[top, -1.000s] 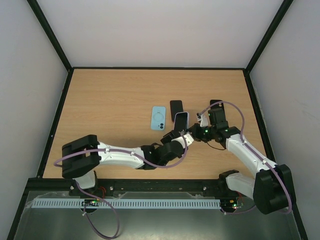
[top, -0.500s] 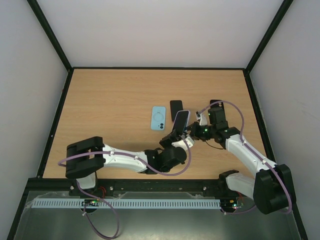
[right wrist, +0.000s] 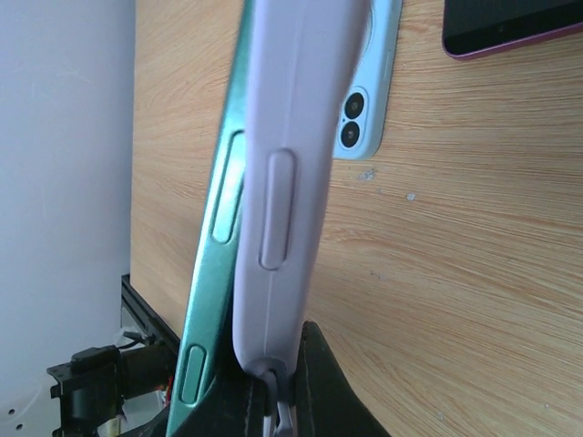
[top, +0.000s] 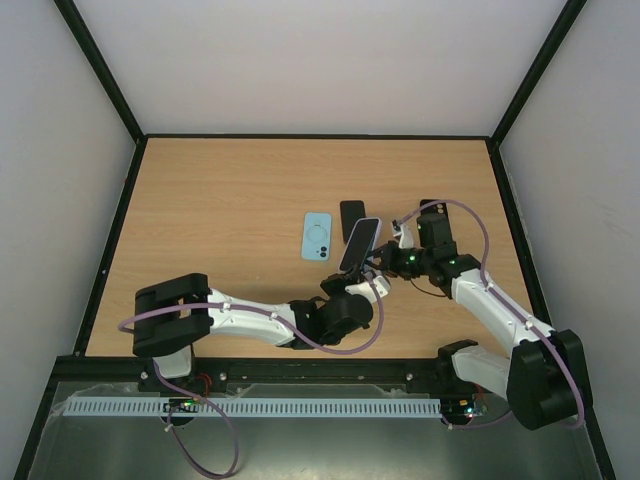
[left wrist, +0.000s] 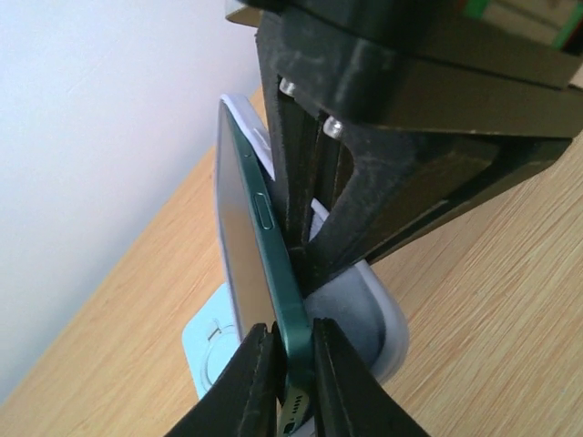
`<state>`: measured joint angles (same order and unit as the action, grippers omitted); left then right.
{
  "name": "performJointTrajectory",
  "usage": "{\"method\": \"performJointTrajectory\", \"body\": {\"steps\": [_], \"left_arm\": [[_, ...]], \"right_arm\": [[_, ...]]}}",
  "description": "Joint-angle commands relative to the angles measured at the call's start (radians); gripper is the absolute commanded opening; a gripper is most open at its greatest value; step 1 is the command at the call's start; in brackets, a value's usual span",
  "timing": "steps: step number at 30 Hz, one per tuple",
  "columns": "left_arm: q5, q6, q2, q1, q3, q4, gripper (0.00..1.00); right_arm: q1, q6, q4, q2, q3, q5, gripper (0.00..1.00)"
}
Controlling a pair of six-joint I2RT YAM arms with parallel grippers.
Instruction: Take the phone out of the phone case
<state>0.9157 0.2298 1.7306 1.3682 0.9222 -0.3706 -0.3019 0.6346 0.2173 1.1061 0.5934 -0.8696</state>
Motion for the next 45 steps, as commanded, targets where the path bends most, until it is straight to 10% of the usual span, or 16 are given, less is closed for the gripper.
{"method": "performJointTrajectory", "body": {"steps": [1,37,45], "left_arm": [[0.122,0.015,-0.028,-0.032,0.000,0.007,0.07],[-0.197,-0.395,-0.508,-0.134,-0.123,0.037,0.02],[-0.154,-0.382,-0.500,-0.094,-0.096,0.163,0.02]], "right_arm": [[0.001,-0.016,0.010,-0.029,-0.002,-0.038,0.02],[0.031,-0.216,0.144,-0.089,0.104,0.453,0.02],[0.111,-0.500,0.312,0.144,0.353,0.514,0.02]]}}
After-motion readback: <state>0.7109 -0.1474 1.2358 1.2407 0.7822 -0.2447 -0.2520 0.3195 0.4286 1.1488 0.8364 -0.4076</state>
